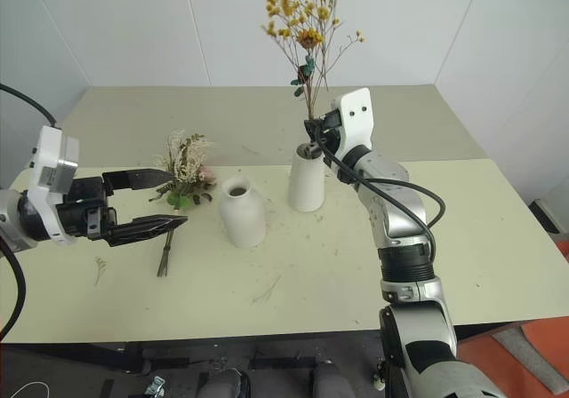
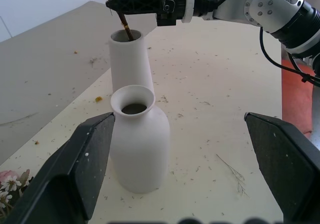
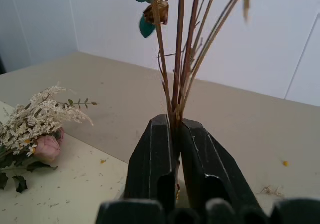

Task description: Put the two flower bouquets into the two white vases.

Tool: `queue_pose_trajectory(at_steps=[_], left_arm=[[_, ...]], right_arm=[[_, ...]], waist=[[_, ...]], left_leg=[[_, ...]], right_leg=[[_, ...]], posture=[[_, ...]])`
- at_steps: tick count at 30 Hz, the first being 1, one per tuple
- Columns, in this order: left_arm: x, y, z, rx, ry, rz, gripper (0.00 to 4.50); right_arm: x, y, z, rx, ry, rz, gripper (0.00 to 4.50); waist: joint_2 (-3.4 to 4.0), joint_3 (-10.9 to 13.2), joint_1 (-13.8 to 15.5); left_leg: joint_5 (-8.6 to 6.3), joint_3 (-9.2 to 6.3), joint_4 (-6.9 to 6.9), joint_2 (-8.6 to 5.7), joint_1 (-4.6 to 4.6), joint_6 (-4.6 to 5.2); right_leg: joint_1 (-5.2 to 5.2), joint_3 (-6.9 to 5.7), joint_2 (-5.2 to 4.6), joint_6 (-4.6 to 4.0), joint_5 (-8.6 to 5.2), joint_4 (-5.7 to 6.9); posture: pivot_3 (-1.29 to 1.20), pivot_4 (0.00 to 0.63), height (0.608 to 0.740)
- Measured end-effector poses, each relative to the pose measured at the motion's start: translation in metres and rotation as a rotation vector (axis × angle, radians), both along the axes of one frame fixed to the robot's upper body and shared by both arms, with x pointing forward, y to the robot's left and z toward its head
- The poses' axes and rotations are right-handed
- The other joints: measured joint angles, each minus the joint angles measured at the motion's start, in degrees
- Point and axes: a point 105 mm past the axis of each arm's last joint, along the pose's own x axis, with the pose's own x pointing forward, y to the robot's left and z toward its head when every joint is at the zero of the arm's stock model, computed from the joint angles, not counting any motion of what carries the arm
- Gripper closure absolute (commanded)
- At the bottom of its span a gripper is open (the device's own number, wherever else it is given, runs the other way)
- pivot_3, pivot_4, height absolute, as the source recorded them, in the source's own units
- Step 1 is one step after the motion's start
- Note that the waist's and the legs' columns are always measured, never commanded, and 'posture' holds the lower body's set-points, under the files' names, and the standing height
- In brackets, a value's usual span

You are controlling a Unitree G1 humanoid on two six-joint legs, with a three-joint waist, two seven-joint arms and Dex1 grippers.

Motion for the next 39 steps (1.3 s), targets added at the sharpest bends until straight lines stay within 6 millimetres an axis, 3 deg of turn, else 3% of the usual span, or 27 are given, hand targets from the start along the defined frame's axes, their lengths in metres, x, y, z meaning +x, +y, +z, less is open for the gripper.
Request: queue_pose_trajectory(at_steps=[9, 13, 16, 21, 26, 31, 39], left_arm=[[0.001, 0.000, 0.000, -0.001, -0.001, 0.005, 0.00], [0.003, 0.003, -0.003, -0.001, 0.007, 0.043, 0.00], [0.013, 0.016, -0.019, 0.020, 0.073, 0.184, 0.00], [0.038, 0.033, -0.049, 0.130, 0.198, 0.455, 0.00], [0.063, 0.033, -0.055, 0.149, 0.355, 0.640, 0.00], [0.083, 0.033, -0.078, 0.188, 0.532, 0.811, 0.00], [0.093, 0.037, -0.112, 0.272, 0.637, 0.948, 0.00]], right_arm=[[-0.018, -0.012, -0.012, -0.055, -0.006, 0.006, 0.05], [-0.033, -0.020, -0.022, -0.124, 0.048, 0.063, 0.02], [-0.052, -0.029, -0.031, -0.201, 0.101, 0.142, 0.02], [-0.076, -0.035, -0.025, -0.306, 0.109, 0.281, 0.02], [-0.100, -0.031, -0.020, -0.356, 0.120, 0.506, 0.02], [-0.112, -0.029, -0.017, -0.400, 0.095, 0.599, 0.02], [-0.119, -0.028, -0.014, -0.416, 0.077, 0.659, 0.02]], waist=[[0.00, 0.00, 0.18], [0.00, 0.00, 0.24], [-0.01, 0.00, 0.26], [-0.02, 0.01, 0.21], [-0.06, 0.01, 0.56], [-0.07, 0.00, 0.38], [-0.07, 0.01, 0.57]], left_leg=[[0.00, 0.00, -0.01, -0.01, -0.01, 0.00], [0.00, -0.01, -0.01, 0.00, 0.02, 0.00], [0.00, -0.01, -0.01, 0.00, 0.01, 0.01], [0.00, -0.05, -0.01, -0.01, 0.24, 0.01], [0.00, -0.11, 0.04, -0.09, 0.18, 0.01], [0.00, -0.17, 0.06, -0.10, 0.12, 0.01], [0.00, -0.18, 0.08, -0.15, 0.11, 0.00]], right_leg=[[0.01, 0.00, -0.01, 0.00, 0.00, -0.02], [0.03, 0.00, -0.01, 0.00, -0.01, -0.01], [0.04, -0.01, -0.01, 0.01, -0.01, -0.05], [0.25, -0.01, 0.03, 0.02, -0.02, -0.02], [0.29, -0.05, -0.02, 0.06, -0.02, -0.06], [0.24, -0.06, -0.01, 0.06, 0.00, -0.04], [0.22, -0.05, -0.07, 0.05, 0.00, 0.00]], posture=[[0.00, 0.150, 0.740], [0.00, 0.150, 0.740], [0.00, 0.150, 0.740], [0.00, 0.150, 0.740], [0.00, 0.150, 0.740], [0.00, 0.150, 0.740], [0.00, 0.150, 0.740]])
